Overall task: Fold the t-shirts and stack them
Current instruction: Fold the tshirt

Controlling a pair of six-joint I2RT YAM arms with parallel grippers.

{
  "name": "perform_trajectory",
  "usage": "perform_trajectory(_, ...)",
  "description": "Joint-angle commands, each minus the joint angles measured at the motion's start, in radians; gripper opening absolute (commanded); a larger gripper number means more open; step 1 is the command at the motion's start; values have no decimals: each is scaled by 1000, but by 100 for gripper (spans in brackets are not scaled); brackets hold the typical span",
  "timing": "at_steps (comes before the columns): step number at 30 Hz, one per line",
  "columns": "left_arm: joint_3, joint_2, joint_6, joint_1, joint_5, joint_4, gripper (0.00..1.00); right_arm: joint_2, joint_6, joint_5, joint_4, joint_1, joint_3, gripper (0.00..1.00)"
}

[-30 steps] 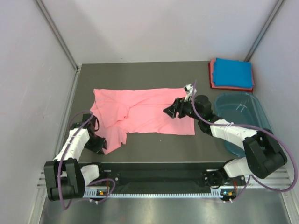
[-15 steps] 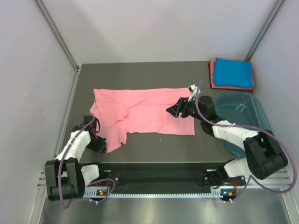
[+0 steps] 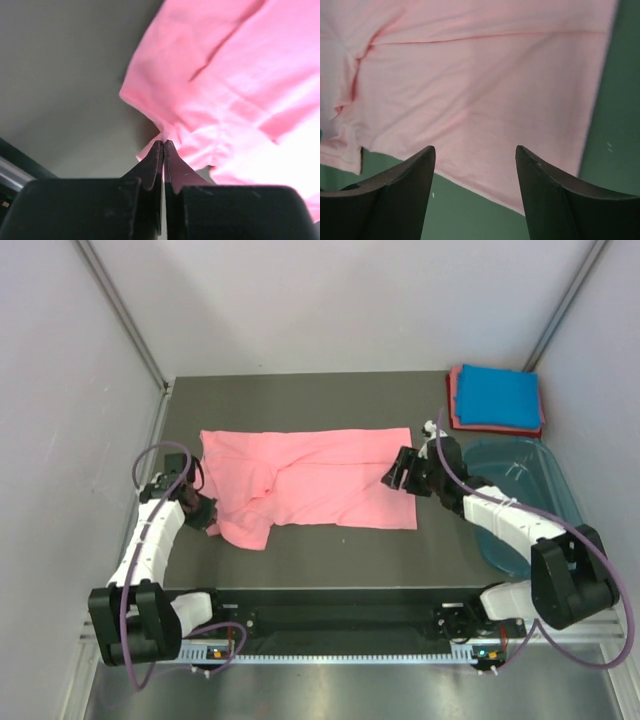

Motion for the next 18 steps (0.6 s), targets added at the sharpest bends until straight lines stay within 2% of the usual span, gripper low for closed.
perform_trajectory(1,87,20,51,-1,-39,18,0,-65,125,128,-241,-57,12,66)
perform_trajectory(10,127,25,116,0,-39,102,0,-23,358,267,-589,-45,77,65)
perform_trajectory(14,98,22,127,0,-1,154,0,-43,449,278,-560,-38,2,58)
perform_trajectory(18,84,30,142,0,47,194,0,-77,509,303,-531,-32,-38,55)
